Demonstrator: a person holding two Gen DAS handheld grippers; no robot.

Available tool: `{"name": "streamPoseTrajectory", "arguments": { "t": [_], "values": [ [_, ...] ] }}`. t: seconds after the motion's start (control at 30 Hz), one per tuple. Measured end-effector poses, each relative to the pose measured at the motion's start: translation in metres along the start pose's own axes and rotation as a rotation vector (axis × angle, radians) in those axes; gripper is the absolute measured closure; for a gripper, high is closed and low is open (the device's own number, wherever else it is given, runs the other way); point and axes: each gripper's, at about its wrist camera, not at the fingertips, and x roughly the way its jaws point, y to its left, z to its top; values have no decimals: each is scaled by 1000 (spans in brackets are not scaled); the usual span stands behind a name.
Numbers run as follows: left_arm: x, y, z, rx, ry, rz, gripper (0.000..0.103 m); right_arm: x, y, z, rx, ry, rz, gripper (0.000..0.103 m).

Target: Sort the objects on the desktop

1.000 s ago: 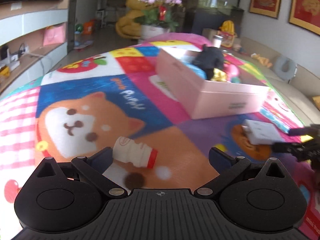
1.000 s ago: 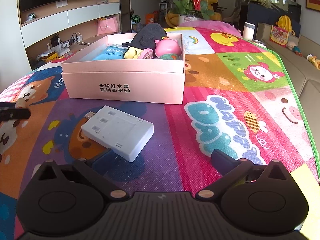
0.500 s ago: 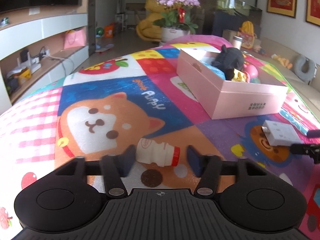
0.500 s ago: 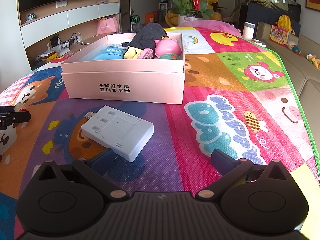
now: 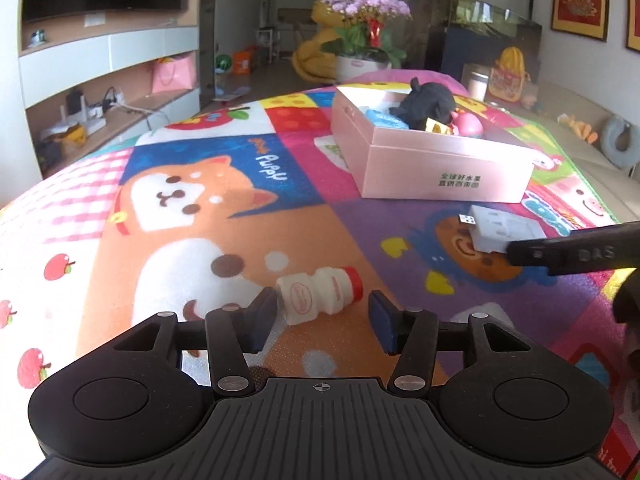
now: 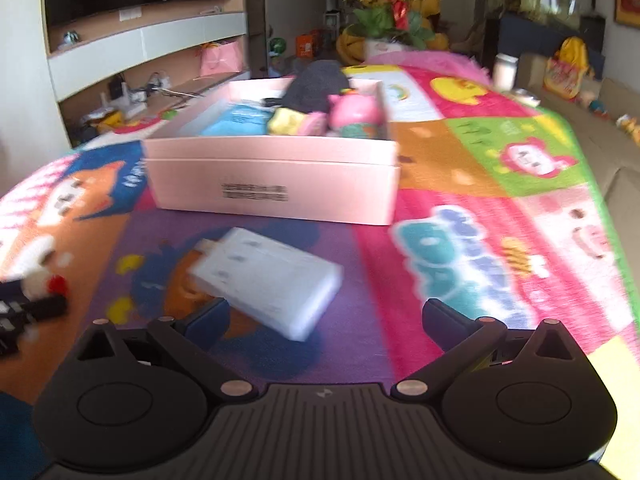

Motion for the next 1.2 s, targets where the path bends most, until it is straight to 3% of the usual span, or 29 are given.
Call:
{"name": "streamPoseTrajectory", "arguments": {
  "t": [0.07, 0.2, 0.33, 0.4, 0.5, 0.57, 0.77, 1.0, 1.2],
  "values": [
    [0, 2, 0, -10, 0, -13, 43, 3, 14, 3, -19, -4, -19, 0],
    [-3, 1, -2, -6, -8, -33, 24, 11, 27, 7, -135, -14, -107, 4],
    [-1, 8, -2, -57, -8, -46, 22, 13, 20, 5, -212, -51, -258, 4],
    [-1, 9, -2, -66, -11, -51, 21, 9, 13, 6, -183, -46, -233, 4],
    [-1, 9, -2, -67, -11, -47, 18, 9, 11, 11, -82, 1, -123, 4],
    [-2, 9, -2, -72, -13, -45, 16, 15, 16, 14, -31, 25, -105, 4],
    [-3, 19, -3, -134, -22, -50, 7, 17, 23, 9, -108, 18, -169, 4],
    [-2, 22, -2, -155, -22, -76, 0, 5, -7, 1, -192, -13, -280, 11],
    [1, 15, -1, -121, -6, -48, 0, 24, -22, 16, -148, -35, -359, 10]
  ]
}}
